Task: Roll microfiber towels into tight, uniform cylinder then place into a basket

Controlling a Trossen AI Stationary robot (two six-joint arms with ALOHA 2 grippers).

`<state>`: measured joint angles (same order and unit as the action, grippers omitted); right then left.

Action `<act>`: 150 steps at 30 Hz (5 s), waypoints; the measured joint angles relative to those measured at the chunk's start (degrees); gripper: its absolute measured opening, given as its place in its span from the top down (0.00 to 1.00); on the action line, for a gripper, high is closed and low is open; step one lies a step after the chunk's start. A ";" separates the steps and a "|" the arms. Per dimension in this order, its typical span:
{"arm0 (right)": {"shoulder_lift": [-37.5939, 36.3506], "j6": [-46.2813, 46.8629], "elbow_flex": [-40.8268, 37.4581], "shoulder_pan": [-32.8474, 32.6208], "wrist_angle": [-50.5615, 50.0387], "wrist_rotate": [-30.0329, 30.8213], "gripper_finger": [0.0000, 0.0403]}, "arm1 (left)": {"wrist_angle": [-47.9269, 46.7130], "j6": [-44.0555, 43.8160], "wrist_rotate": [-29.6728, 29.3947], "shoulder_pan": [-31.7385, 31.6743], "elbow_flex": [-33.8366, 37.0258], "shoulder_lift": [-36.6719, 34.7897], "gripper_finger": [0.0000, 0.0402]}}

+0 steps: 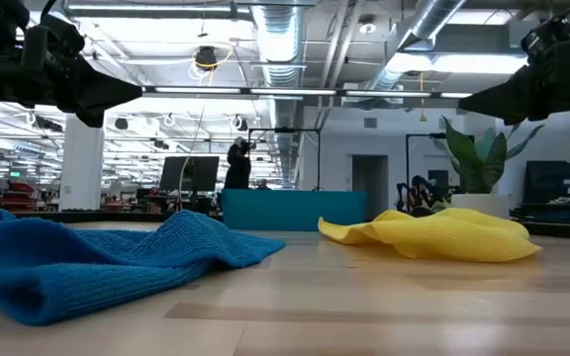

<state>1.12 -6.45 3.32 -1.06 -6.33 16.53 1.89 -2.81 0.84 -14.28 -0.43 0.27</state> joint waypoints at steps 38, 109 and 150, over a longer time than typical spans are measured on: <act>0.00 0.00 0.00 0.02 0.00 0.00 0.93 | 0.00 0.00 0.00 0.00 0.00 0.00 1.00; 0.01 -0.01 -0.01 0.00 0.00 0.00 0.93 | 0.32 -6.41 1.68 0.00 0.01 0.00 0.99; 0.00 -0.01 -0.01 0.02 -0.01 0.01 0.93 | 19.12 -9.71 0.54 4.94 -1.53 12.39 0.58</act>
<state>1.11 -6.46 3.31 -1.04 -6.34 16.54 21.01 -12.52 1.38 -9.34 -1.96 12.66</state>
